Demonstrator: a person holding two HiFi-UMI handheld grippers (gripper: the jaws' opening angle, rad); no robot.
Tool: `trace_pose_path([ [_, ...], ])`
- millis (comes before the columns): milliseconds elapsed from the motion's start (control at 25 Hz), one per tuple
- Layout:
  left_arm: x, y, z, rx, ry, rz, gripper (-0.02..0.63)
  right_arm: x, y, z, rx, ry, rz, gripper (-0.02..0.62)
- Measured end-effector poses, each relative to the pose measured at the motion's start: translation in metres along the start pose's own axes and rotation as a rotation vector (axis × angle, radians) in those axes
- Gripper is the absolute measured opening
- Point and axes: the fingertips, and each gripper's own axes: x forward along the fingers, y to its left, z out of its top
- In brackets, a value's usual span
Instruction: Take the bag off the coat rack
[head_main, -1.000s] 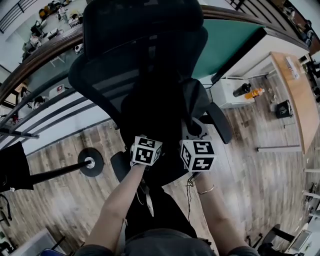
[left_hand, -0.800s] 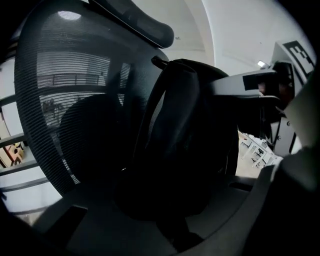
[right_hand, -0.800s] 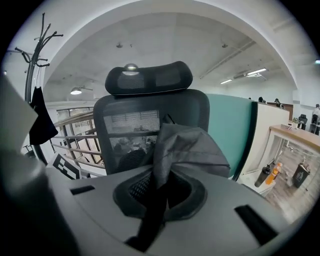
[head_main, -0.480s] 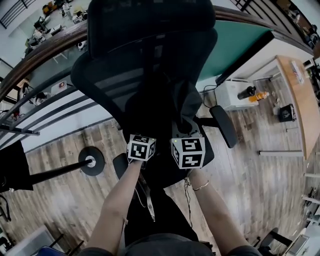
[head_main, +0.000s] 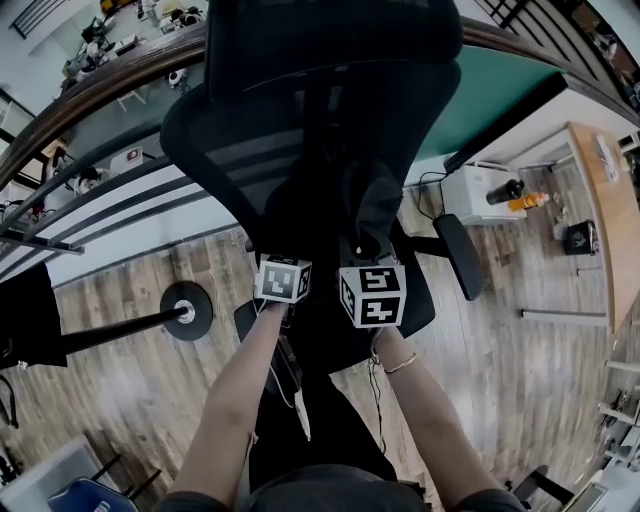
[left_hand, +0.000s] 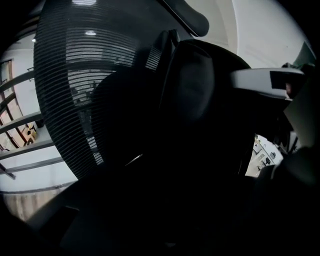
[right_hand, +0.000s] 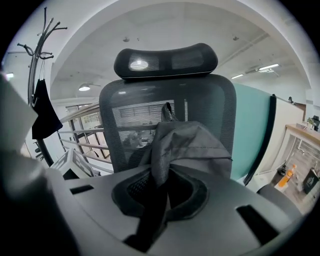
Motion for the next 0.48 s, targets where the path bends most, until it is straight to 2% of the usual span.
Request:
trace_pose_path([
  [240,-0.007,0.022,-0.013,-0.036,0.029,0.077,0.146,0.012,0.024,-0.006,0.005,0.034,0.064,0.077],
  [360,0.004,0.031,-0.025,-0.059,0.000,0.057,0.177,0.018,0.037,-0.012,0.010,0.052,0.095,0.108],
  [480,-0.019,0.034,-0.019,-0.077,0.003,0.074,0.187,0.023,0.044,-0.015,0.045,0.053,0.116,0.134],
])
